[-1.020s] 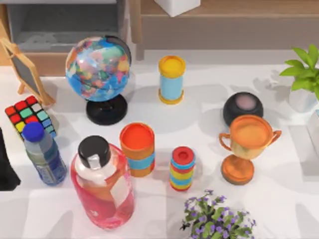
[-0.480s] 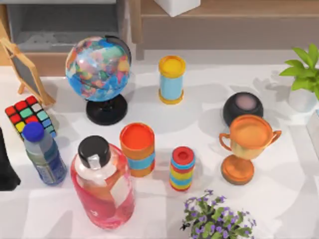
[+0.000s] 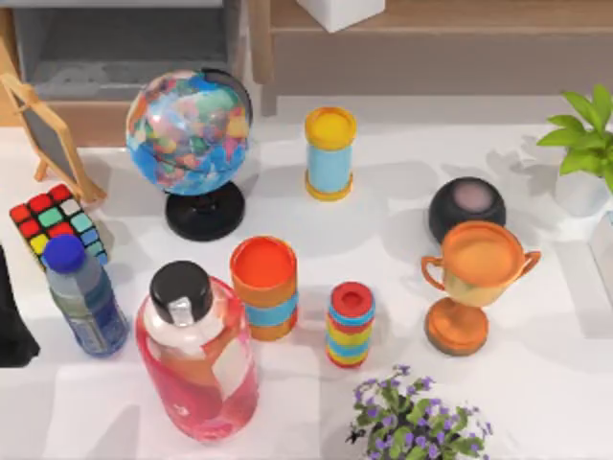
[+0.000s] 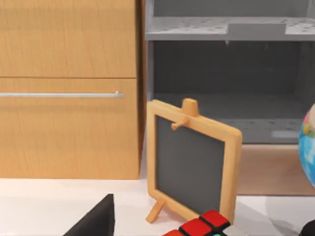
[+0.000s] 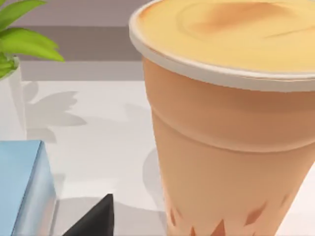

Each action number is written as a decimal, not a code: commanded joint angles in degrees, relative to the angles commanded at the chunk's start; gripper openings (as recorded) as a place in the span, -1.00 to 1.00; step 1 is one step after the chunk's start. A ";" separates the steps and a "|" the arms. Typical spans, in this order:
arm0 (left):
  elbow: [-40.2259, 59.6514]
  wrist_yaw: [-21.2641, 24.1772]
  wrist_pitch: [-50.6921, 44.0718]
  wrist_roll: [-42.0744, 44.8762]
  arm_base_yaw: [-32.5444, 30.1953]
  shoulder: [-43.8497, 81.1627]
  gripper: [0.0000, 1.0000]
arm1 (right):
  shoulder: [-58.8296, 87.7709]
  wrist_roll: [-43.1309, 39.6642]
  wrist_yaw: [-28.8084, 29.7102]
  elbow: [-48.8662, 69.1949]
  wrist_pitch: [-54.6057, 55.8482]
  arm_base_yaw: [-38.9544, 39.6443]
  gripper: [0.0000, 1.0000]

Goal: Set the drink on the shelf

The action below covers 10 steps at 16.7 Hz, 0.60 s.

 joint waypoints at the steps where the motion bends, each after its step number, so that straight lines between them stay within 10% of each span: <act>1: 0.00 0.00 0.00 0.00 0.00 0.00 1.00 | 0.82 -0.12 -0.54 0.15 0.67 -0.44 1.00; 10: 0.00 0.00 0.00 0.00 0.00 0.00 1.00 | 5.19 1.25 2.70 3.39 2.96 2.88 1.00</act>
